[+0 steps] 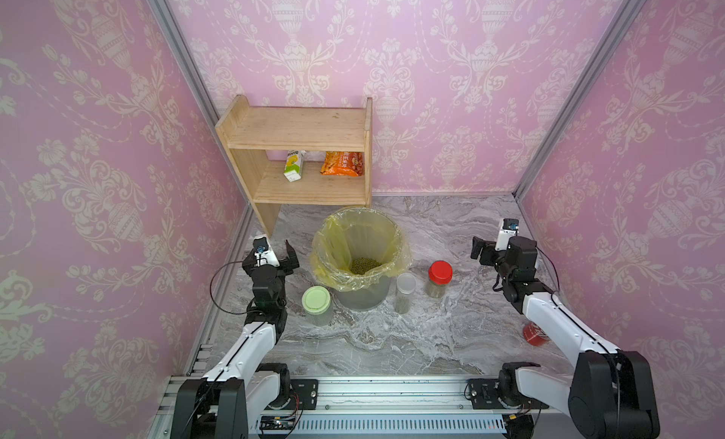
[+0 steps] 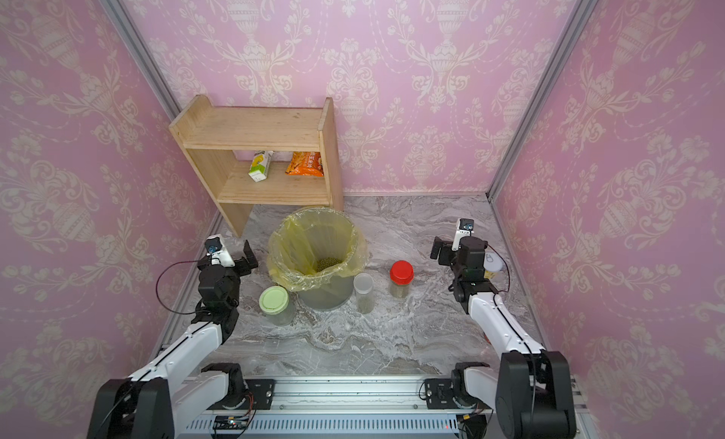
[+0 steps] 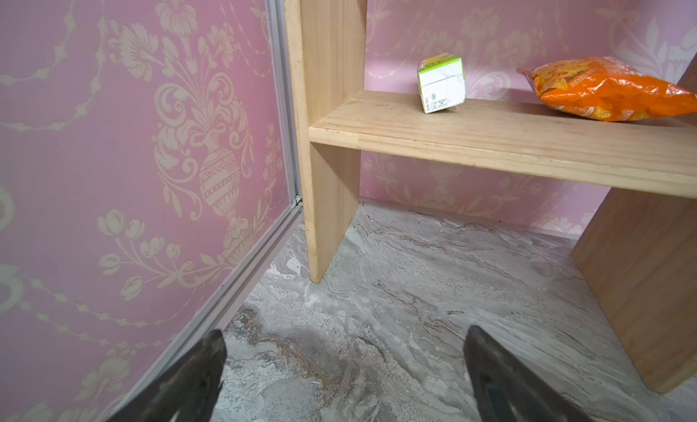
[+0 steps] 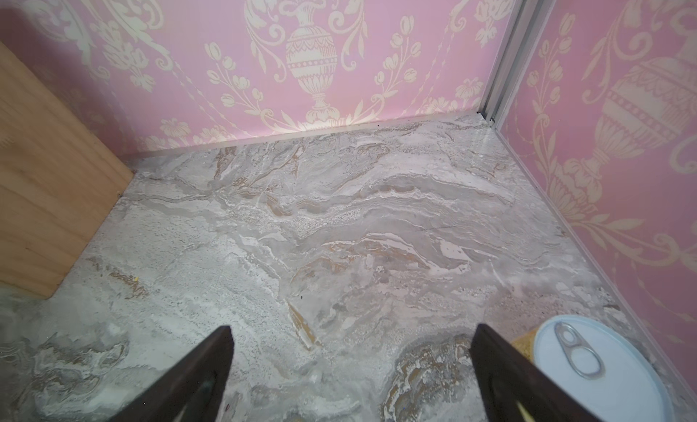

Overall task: Empty moldy mung beans from jars
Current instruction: Pick up the jar from the center of the board.

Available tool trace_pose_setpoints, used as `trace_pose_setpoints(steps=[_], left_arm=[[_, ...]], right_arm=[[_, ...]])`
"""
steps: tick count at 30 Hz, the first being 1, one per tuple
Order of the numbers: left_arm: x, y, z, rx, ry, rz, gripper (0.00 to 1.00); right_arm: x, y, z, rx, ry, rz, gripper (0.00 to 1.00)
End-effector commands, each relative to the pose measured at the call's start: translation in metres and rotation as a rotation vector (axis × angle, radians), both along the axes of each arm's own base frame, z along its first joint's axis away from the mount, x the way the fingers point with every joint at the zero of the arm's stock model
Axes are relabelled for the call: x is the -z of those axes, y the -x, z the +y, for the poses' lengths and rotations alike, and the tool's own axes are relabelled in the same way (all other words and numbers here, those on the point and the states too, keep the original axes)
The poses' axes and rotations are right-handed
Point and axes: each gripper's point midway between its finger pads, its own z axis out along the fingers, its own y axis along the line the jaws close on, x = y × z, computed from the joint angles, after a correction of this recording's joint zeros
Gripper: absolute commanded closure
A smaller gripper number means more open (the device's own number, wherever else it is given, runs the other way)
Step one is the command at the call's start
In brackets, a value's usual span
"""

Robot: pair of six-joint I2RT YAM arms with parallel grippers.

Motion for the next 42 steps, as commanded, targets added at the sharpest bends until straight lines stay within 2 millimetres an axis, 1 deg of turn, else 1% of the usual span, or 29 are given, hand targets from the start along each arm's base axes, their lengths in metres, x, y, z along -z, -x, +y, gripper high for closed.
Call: trace_pose_setpoints(steps=[1, 4, 6, 9, 12, 15, 17, 19, 22, 25, 28, 31, 34, 39, 42], left_arm=[[-0.008, 0.007, 0.002, -0.027, 0.061, 0.041, 0.01], [-0.038, 0.011, -0.010, 0.019, 0.089, 0.008, 0.01], [-0.053, 0.015, -0.017, 0.032, 0.086, -0.011, 0.01], [-0.068, 0.017, -0.031, 0.073, 0.084, -0.018, 0.01], [-0.081, 0.017, -0.050, 0.131, 0.064, 0.003, 0.01], [-0.101, 0.019, -0.069, 0.188, 0.030, 0.027, 0.01], [-0.121, 0.022, -0.080, 0.222, 0.016, 0.021, 0.01], [-0.133, 0.023, -0.093, 0.275, 0.023, 0.024, 0.01], [-0.142, 0.022, -0.111, 0.349, 0.025, 0.071, 0.01], [-0.146, 0.019, -0.127, 0.415, 0.022, 0.124, 0.01], [-0.147, 0.015, -0.142, 0.483, 0.032, 0.161, 0.01], [-0.150, 0.011, -0.157, 0.549, 0.056, 0.159, 0.01], [-0.154, 0.009, -0.164, 0.577, 0.072, 0.150, 0.01], [-0.160, 0.005, -0.162, 0.559, 0.089, 0.129, 0.01], [-0.161, 0.004, -0.163, 0.557, 0.098, 0.111, 0.01]], right_arm=[[-0.007, 0.018, 0.030, -0.156, -0.090, 0.050, 0.00], [-0.016, 0.039, 0.059, -0.288, -0.172, 0.036, 0.00], [-0.018, 0.048, 0.069, -0.323, -0.198, 0.042, 0.00], [-0.016, 0.054, 0.085, -0.369, -0.191, 0.094, 0.00], [-0.012, 0.057, 0.103, -0.419, -0.183, 0.148, 0.00], [-0.007, 0.064, 0.119, -0.467, -0.189, 0.175, 0.00], [-0.005, 0.068, 0.124, -0.470, -0.196, 0.180, 0.00], [0.000, 0.073, 0.129, -0.481, -0.198, 0.179, 0.00], [0.012, 0.075, 0.136, -0.488, -0.183, 0.214, 0.00], [0.020, 0.076, 0.139, -0.484, -0.165, 0.235, 0.00], [0.027, 0.074, 0.134, -0.441, -0.147, 0.247, 0.00], [0.036, 0.072, 0.128, -0.382, -0.121, 0.270, 0.00], [0.046, 0.071, 0.124, -0.352, -0.115, 0.296, 0.00], [0.056, 0.069, 0.134, -0.381, -0.145, 0.309, 0.00], [0.066, 0.067, 0.142, -0.398, -0.163, 0.329, 0.00]])
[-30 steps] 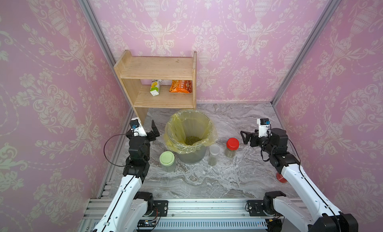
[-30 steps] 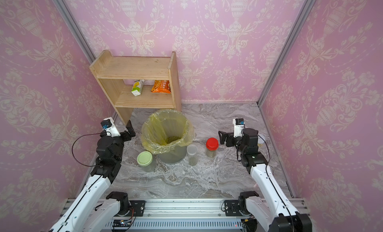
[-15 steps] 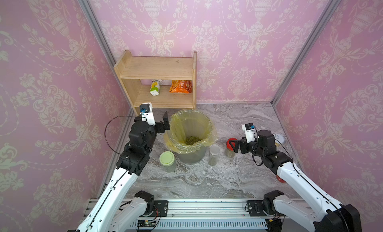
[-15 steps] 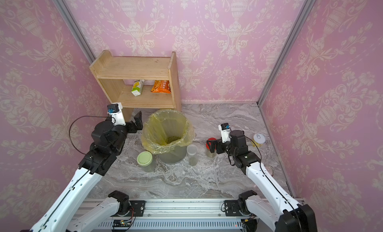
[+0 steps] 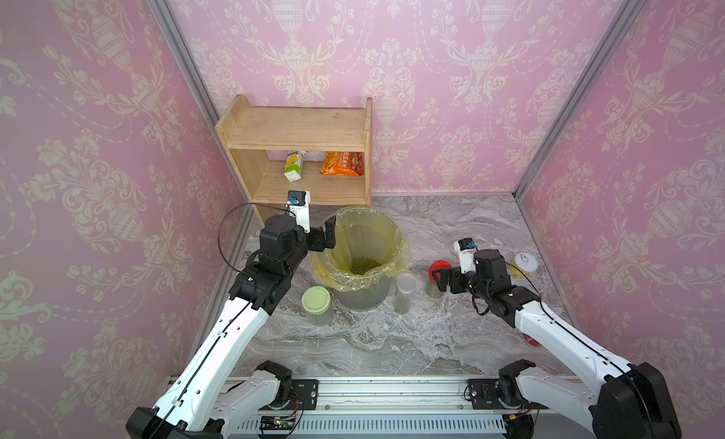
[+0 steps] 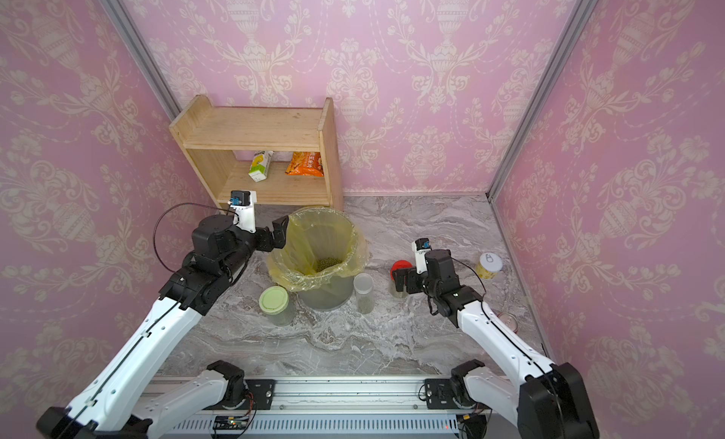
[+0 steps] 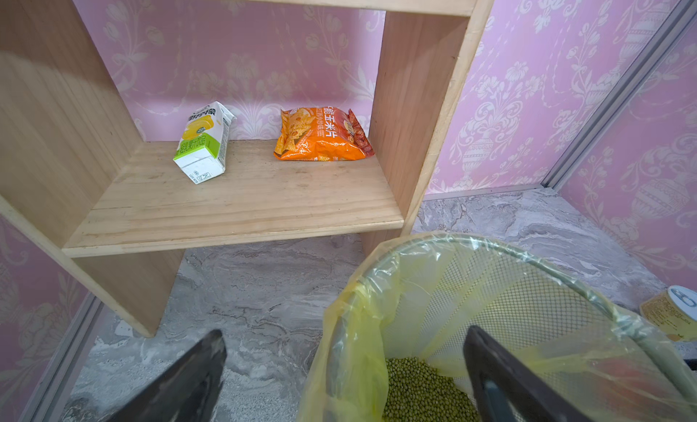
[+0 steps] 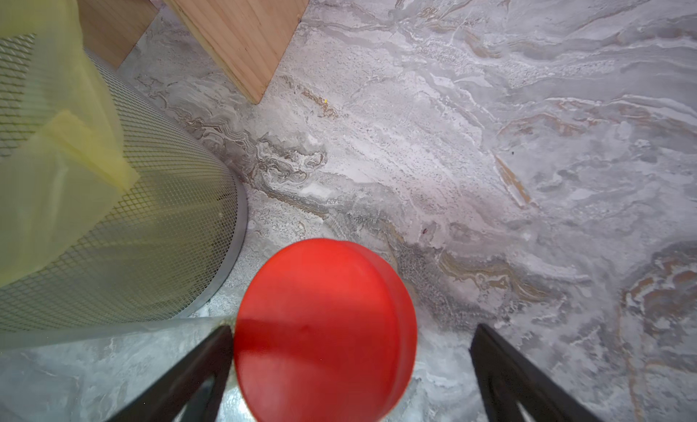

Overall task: Empty moldy mung beans from jars
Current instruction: Pick up the jar from the center of the board.

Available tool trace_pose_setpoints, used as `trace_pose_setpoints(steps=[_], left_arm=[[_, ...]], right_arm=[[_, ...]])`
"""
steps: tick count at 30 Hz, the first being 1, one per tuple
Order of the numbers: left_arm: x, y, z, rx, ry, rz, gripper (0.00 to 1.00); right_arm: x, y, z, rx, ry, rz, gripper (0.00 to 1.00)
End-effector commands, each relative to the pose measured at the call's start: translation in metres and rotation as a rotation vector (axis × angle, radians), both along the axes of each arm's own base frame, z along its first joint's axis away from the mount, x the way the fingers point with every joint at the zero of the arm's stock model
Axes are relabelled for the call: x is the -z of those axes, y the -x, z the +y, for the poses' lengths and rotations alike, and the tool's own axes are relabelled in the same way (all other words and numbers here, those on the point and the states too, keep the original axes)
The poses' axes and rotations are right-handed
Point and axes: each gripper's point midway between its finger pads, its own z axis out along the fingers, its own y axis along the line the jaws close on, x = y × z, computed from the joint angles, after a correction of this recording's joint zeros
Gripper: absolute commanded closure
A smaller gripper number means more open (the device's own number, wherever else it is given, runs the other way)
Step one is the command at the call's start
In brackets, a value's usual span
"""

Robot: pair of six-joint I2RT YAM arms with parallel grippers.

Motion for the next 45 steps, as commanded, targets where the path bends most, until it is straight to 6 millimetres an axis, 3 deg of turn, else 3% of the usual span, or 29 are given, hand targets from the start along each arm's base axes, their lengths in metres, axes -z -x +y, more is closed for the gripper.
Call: trace_pose_setpoints(steps=[1, 11, 16, 21, 26, 30, 33, 36, 45], left_arm=[[-0.017, 0.002, -0.006, 0.022, 0.040, -0.040, 0.01], [-0.022, -0.004, -0.007, 0.019, 0.051, -0.046, 0.01], [-0.019, -0.006, -0.011, 0.040, 0.067, -0.046, 0.01], [-0.014, -0.010, -0.014, 0.054, 0.081, -0.034, 0.01], [-0.010, -0.015, -0.014, 0.059, 0.085, -0.021, 0.01], [-0.008, -0.022, -0.018, 0.081, 0.140, -0.011, 0.01], [-0.007, -0.032, -0.011, 0.053, 0.296, -0.017, 0.01], [-0.017, -0.032, -0.019, 0.170, 0.395, -0.081, 0.01], [-0.017, -0.029, -0.030, 0.252, 0.343, -0.080, 0.01]], right_arm=[[0.014, -0.002, 0.008, 0.000, -0.031, 0.025, 0.00], [0.032, -0.014, 0.017, 0.036, -0.020, 0.034, 0.01], [0.035, -0.017, 0.016, 0.048, -0.010, 0.044, 0.12], [0.040, -0.018, 0.015, 0.061, -0.001, 0.052, 0.29], [0.037, -0.018, 0.015, 0.070, -0.015, 0.047, 0.34], [0.028, -0.017, 0.012, 0.087, -0.018, 0.042, 0.38], [0.016, -0.016, 0.009, 0.108, -0.030, 0.033, 0.40], [0.000, -0.014, 0.009, 0.116, -0.058, 0.013, 0.38], [-0.062, -0.007, 0.004, 0.137, -0.090, -0.014, 0.40]])
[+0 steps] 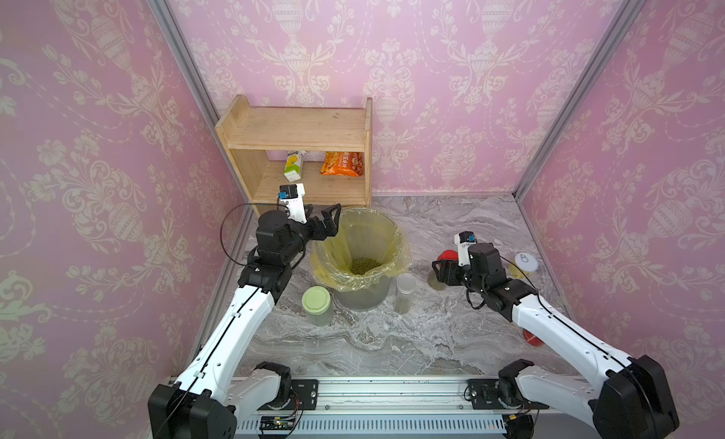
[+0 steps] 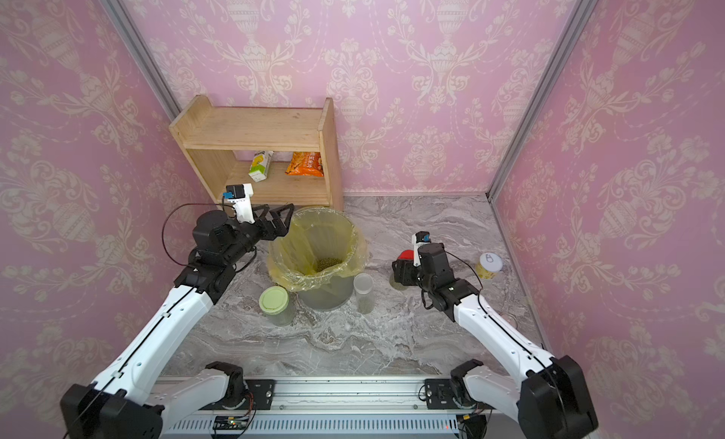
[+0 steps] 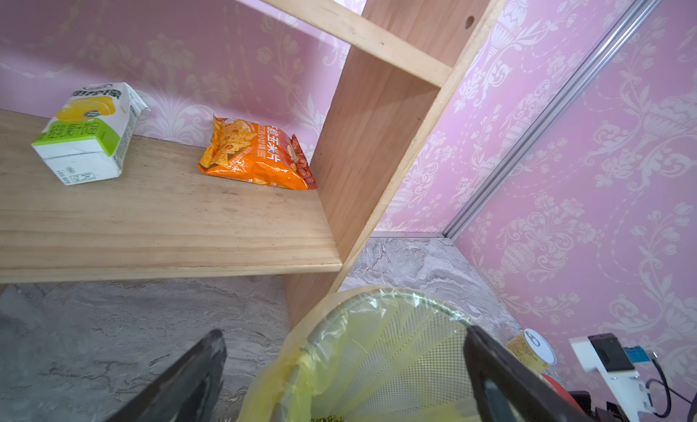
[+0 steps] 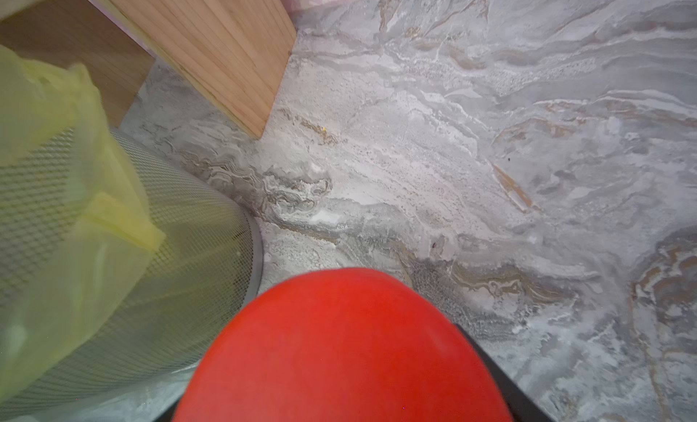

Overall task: Empty moldy mung beans from jars
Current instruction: Pick up the jar from the center of the board.

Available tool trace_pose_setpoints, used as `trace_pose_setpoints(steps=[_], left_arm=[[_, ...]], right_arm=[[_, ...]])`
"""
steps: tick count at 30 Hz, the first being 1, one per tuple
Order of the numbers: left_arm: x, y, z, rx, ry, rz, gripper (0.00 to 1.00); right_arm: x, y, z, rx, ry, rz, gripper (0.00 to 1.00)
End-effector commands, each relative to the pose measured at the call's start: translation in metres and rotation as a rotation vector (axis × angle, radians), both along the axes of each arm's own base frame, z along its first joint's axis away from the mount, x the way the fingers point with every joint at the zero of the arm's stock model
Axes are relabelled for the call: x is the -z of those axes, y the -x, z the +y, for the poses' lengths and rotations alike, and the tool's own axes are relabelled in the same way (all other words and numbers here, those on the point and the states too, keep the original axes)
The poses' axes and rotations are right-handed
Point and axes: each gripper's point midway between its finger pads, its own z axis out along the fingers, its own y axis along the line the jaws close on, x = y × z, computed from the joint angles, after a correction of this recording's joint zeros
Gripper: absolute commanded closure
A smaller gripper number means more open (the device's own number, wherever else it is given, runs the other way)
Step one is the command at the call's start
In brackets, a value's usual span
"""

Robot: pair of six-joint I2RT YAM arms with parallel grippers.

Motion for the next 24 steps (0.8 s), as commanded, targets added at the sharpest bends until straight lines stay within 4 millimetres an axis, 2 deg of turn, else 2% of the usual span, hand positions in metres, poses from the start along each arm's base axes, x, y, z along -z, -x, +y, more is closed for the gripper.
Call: trace_pose_setpoints(steps=[1, 7, 11, 15, 24], left_arm=[[-0.014, 0.003, -0.012, 0.082, 0.006, -0.045, 0.01], [-0.011, 0.000, -0.022, 0.138, -0.006, -0.035, 0.01], [-0.014, -0.001, -0.030, 0.189, 0.001, -0.025, 0.01], [-0.019, 0.002, -0.036, 0.225, 0.046, -0.068, 0.01], [-0.018, 0.006, -0.048, 0.298, -0.010, -0.102, 0.01]], right_arm=[[-0.034, 0.005, -0.003, 0.023, -0.023, -0.016, 0.41], [-0.097, 0.008, -0.008, 0.014, -0.008, -0.108, 0.42], [-0.128, 0.004, -0.010, 0.012, 0.004, -0.140, 0.42], [-0.165, -0.003, 0.001, -0.030, -0.051, -0.174, 0.42], [-0.219, -0.018, 0.029, -0.128, -0.172, -0.215, 0.44]])
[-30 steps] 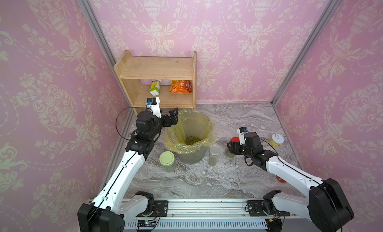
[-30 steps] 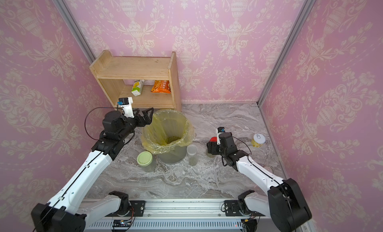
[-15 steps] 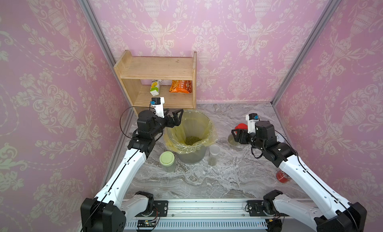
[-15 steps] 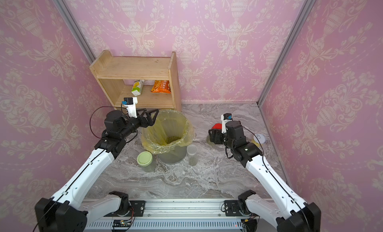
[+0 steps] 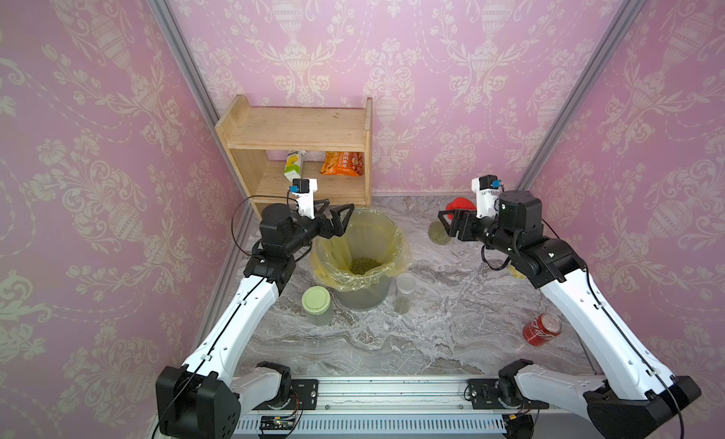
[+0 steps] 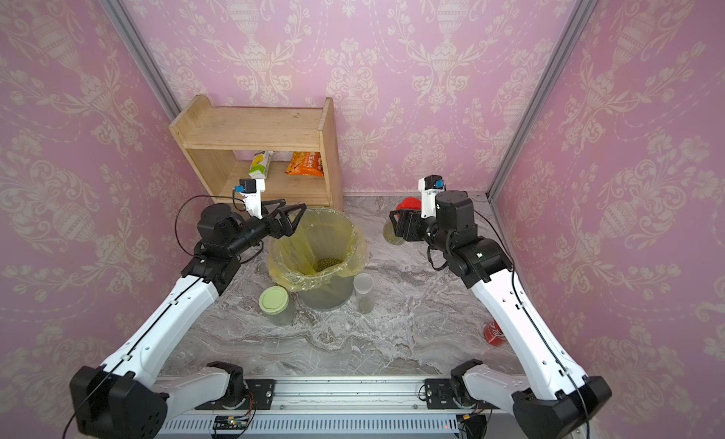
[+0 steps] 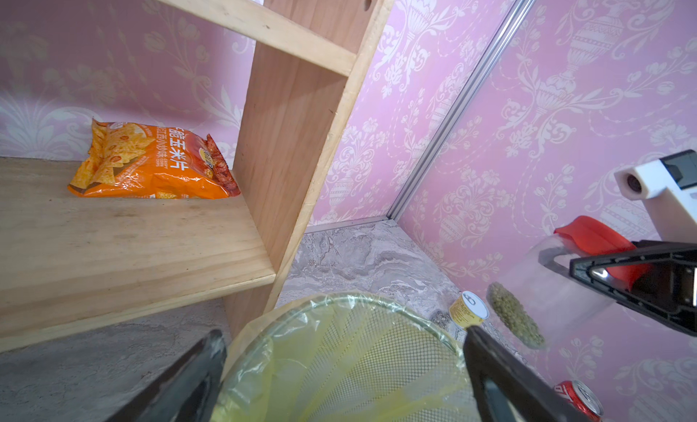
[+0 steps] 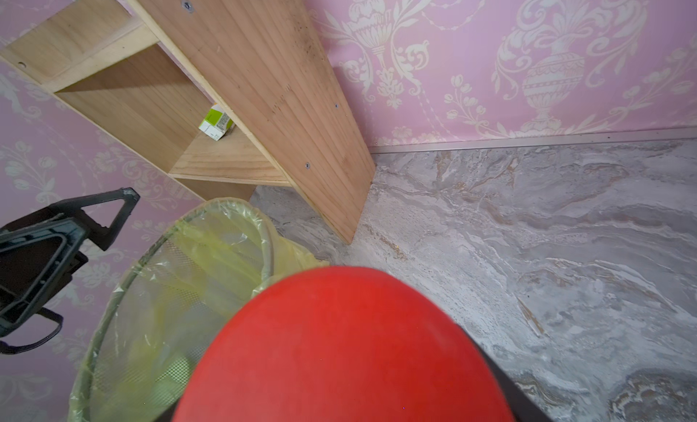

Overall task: Empty moldy mung beans from jars
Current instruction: Pick up the jar from the center of the board.

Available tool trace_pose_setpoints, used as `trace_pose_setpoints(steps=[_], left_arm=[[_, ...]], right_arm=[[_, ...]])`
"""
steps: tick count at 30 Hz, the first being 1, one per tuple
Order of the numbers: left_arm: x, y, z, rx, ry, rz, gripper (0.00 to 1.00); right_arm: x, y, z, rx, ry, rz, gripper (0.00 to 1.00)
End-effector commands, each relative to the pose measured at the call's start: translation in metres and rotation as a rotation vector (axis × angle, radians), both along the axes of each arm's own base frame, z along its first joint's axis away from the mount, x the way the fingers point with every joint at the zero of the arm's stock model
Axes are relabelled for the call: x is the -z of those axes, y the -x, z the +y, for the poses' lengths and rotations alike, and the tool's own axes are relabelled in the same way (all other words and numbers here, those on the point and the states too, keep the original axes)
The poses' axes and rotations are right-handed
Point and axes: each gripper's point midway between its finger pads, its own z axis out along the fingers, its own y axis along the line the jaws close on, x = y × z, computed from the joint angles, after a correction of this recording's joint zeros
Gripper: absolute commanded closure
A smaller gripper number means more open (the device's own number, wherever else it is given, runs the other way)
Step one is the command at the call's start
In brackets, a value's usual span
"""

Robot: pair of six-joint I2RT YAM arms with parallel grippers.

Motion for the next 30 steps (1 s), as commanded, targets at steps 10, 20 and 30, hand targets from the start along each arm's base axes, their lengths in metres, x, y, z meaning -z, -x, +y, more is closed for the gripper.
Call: trace_pose_setpoints(steps=[10, 20, 30], left_arm=[[-0.019, 0.024, -0.041, 0.285, -0.032, -0.217, 0.01], [-0.015, 0.039, -0.073, 0.418, -0.081, -0.262, 0.01], [0.000, 0.054, -0.104, 0.478, -0.207, -0.325, 0.05]], right_arm=[[-0.070, -0.007, 0.038, -0.168, -0.204, -0.048, 0.44], [-0.081, -0.025, 0.064, -0.228, -0.356, -0.037, 0.45], [-0.078, -0.022, 0.099, -0.310, -0.393, -0.009, 0.44]])
